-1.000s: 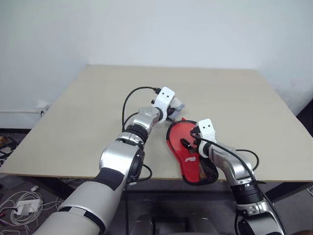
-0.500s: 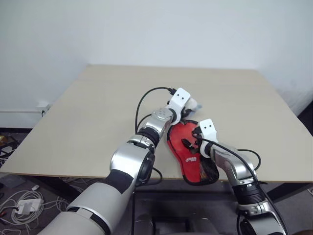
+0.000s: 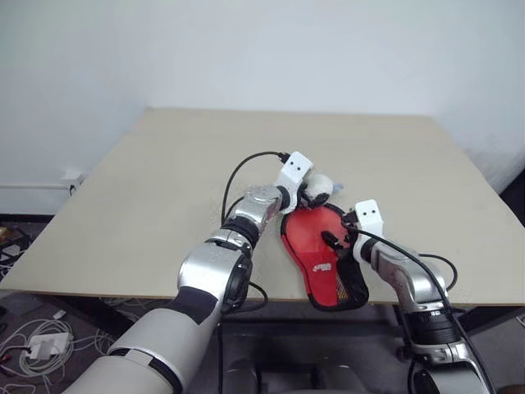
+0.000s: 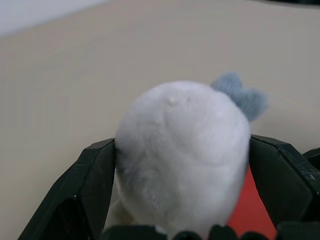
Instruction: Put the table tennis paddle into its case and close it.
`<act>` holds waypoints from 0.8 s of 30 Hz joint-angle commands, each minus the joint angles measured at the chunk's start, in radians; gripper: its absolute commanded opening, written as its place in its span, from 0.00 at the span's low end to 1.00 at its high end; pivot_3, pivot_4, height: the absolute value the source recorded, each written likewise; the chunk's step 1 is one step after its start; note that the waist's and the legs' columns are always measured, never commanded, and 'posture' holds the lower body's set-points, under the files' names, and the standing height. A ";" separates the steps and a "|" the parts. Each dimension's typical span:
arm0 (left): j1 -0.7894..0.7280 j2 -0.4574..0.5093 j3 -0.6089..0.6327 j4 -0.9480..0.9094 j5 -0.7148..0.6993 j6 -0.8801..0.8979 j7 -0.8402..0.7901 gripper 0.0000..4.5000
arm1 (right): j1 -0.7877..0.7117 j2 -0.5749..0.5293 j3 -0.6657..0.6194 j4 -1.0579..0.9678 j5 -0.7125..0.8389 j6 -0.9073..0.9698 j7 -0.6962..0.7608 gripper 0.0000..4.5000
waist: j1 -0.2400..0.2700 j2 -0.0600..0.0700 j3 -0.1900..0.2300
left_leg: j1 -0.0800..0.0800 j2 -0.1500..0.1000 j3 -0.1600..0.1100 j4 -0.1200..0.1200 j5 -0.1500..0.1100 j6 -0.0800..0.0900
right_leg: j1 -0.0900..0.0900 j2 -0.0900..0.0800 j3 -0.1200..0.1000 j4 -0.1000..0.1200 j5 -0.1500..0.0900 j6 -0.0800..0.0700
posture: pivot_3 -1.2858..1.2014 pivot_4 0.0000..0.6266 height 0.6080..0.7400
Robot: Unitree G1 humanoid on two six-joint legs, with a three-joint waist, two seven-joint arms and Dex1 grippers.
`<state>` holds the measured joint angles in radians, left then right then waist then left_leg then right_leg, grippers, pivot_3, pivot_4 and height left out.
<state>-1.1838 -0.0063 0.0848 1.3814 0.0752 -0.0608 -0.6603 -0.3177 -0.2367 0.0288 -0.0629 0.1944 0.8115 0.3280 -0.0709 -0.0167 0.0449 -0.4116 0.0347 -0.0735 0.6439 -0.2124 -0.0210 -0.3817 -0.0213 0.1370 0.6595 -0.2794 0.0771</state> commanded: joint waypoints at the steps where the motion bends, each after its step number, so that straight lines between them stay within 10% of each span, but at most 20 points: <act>1: -0.013 0.020 0.024 -0.059 -0.044 -0.016 -0.107 0.93 | 0.026 -0.048 -0.044 -0.064 0.025 0.019 0.025 1.00 | 0.000 0.000 0.000 | 0.000 0.000 0.000 0.000 0.000 0.000 | 0.000 0.000 0.000 0.000 0.000 0.000 | 0.52 0.00 1.00; 17: 0.172 0.186 -0.112 -0.374 -0.118 0.170 -0.839 0.93 | -0.053 -0.124 -0.239 -0.142 0.167 0.051 0.051 1.00 | -0.003 0.006 0.002 | 0.000 0.000 0.002 -0.002 0.000 0.000 | -0.002 0.000 0.003 0.000 0.000 0.000 | 0.52 0.00 1.00; 24: 0.327 0.153 -0.200 -0.656 -0.151 0.308 -0.825 0.93 | -0.184 -0.121 -0.213 -0.009 0.161 0.027 0.049 1.00 | -0.002 0.006 0.002 | 0.000 0.000 0.002 -0.001 0.000 0.000 | -0.002 0.000 0.003 0.001 0.000 0.000 | 0.52 0.00 1.00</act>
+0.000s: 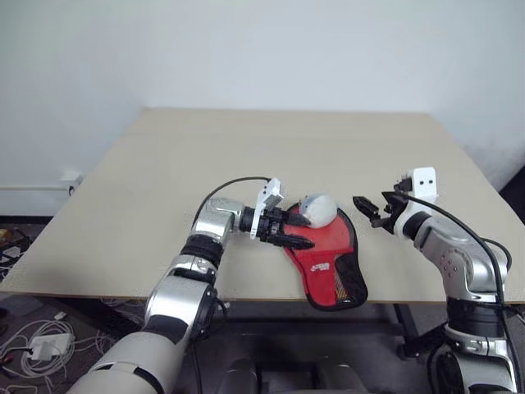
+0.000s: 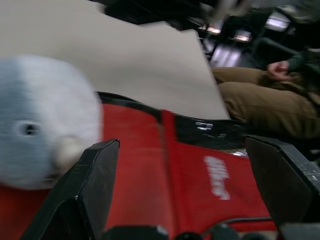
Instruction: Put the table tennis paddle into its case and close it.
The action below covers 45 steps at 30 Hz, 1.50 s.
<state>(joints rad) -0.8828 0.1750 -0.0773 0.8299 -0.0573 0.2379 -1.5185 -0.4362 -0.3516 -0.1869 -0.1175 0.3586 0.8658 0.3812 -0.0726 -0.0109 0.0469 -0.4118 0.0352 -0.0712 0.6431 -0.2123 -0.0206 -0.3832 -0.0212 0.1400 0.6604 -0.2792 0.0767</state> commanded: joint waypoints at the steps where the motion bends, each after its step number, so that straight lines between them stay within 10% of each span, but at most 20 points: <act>1: 0.037 -0.053 -0.052 -0.105 -0.002 -0.003 0.086 0.93 | -0.089 -0.005 0.014 0.076 -0.014 -0.033 -0.009 1.00 | 0.000 0.001 0.000 | 0.001 0.000 0.000 0.000 0.000 0.000 | 0.001 0.000 0.000 0.000 0.000 0.000 | 0.52 0.00 1.00; 30: 0.055 -0.069 -0.220 0.071 0.142 -0.124 0.385 0.93 | -0.211 0.116 0.167 0.374 0.028 0.046 0.063 1.00 | -0.002 0.005 -0.002 | 0.003 0.000 0.000 0.000 0.000 0.000 | 0.002 0.000 0.001 0.000 0.000 0.000 | 0.52 0.00 1.00; 45: 0.060 -0.062 -0.228 0.081 0.133 -0.091 0.430 0.94 | -0.250 0.154 0.096 0.449 -0.061 -0.177 -0.104 0.02 | -0.001 0.005 -0.002 | 0.003 0.000 0.000 0.000 0.000 0.000 | 0.002 0.000 0.001 0.000 0.000 0.000 | 0.52 0.00 1.00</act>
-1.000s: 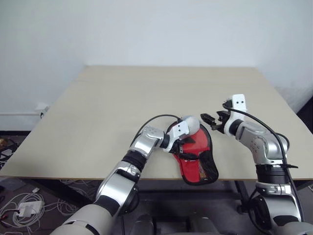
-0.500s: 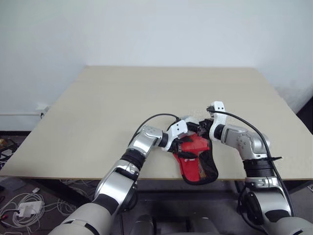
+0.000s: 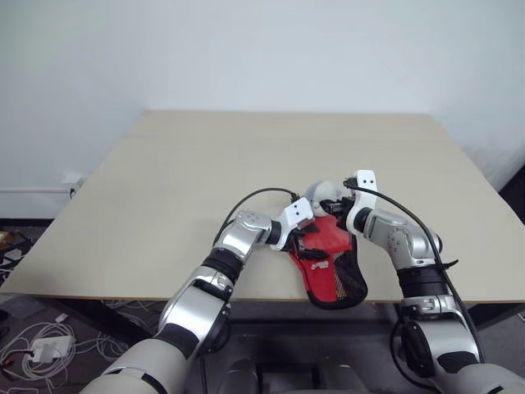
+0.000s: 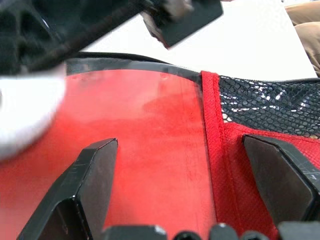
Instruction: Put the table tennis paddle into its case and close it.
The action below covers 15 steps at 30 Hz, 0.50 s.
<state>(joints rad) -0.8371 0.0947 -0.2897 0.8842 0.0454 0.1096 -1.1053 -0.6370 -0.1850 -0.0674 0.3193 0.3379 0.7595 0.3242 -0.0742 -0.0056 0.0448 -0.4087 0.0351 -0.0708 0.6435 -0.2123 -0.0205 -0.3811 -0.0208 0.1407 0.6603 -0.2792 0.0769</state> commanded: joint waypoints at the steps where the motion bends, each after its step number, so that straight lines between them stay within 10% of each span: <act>1: 0.015 0.018 -0.016 0.026 0.030 0.040 0.018 0.94 | -0.055 -0.015 -0.028 0.026 -0.049 -0.079 -0.064 0.01 | 0.000 0.000 0.000 | 0.000 0.000 0.000 0.000 0.000 0.000 | 0.000 0.000 0.000 0.000 0.000 0.000 | 0.52 0.00 1.00; 15: 0.043 0.013 -0.020 0.000 0.023 0.086 0.031 0.94 | 0.063 -0.206 -0.087 -0.103 -0.075 0.000 -0.107 0.01 | 0.002 0.001 -0.001 | 0.000 0.000 0.000 0.000 0.000 0.000 | 0.001 0.000 0.000 -0.001 0.000 0.000 | 0.52 0.00 1.00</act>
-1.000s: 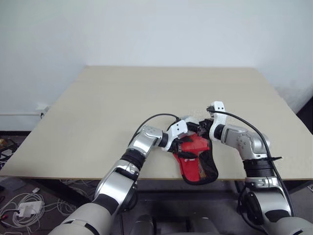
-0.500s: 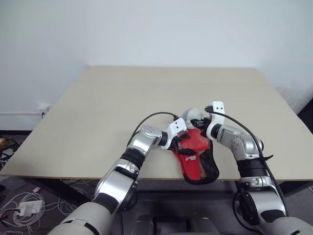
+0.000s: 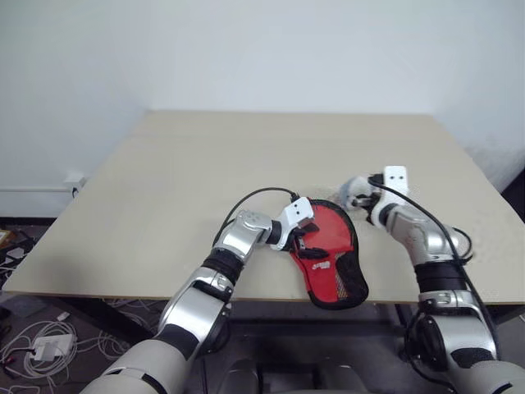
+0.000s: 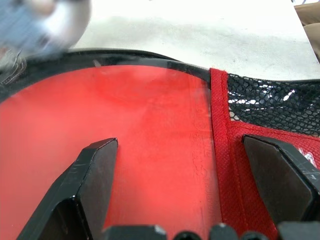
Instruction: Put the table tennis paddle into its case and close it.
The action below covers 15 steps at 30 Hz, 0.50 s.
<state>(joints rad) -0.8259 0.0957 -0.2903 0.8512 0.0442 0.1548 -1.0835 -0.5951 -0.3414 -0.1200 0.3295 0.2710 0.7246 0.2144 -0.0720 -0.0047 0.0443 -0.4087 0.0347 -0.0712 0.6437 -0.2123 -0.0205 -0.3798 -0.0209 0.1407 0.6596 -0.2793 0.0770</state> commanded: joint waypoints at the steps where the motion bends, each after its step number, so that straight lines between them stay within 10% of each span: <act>1: 0.031 0.012 -0.018 0.034 0.024 0.043 0.012 0.94 | 0.048 -0.071 -0.032 -0.161 0.002 0.066 0.021 0.01 | 0.000 0.001 0.000 | 0.000 0.000 0.000 0.000 0.000 0.000 | 0.000 0.000 0.000 0.000 0.000 0.000 | 0.52 0.00 1.00; 15: 0.032 0.001 -0.019 0.056 0.025 0.040 0.024 0.94 | 0.616 -0.444 -0.233 -0.996 0.294 0.490 0.334 0.01 | 0.007 -0.001 -0.001 | 0.001 0.000 0.000 0.001 0.000 0.000 | 0.001 0.000 0.000 -0.002 -0.001 0.000 | 0.52 0.00 1.00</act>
<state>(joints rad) -0.8189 0.0920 -0.2884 0.8521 0.0401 0.1634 -1.0668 0.0267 -0.7679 -0.2835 -0.5905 0.5248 1.1977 0.5259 -0.0649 -0.0053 0.0434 -0.4068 0.0347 -0.0707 0.6443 -0.2127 -0.0206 -0.3778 -0.0212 0.1412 0.6576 -0.2802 0.0767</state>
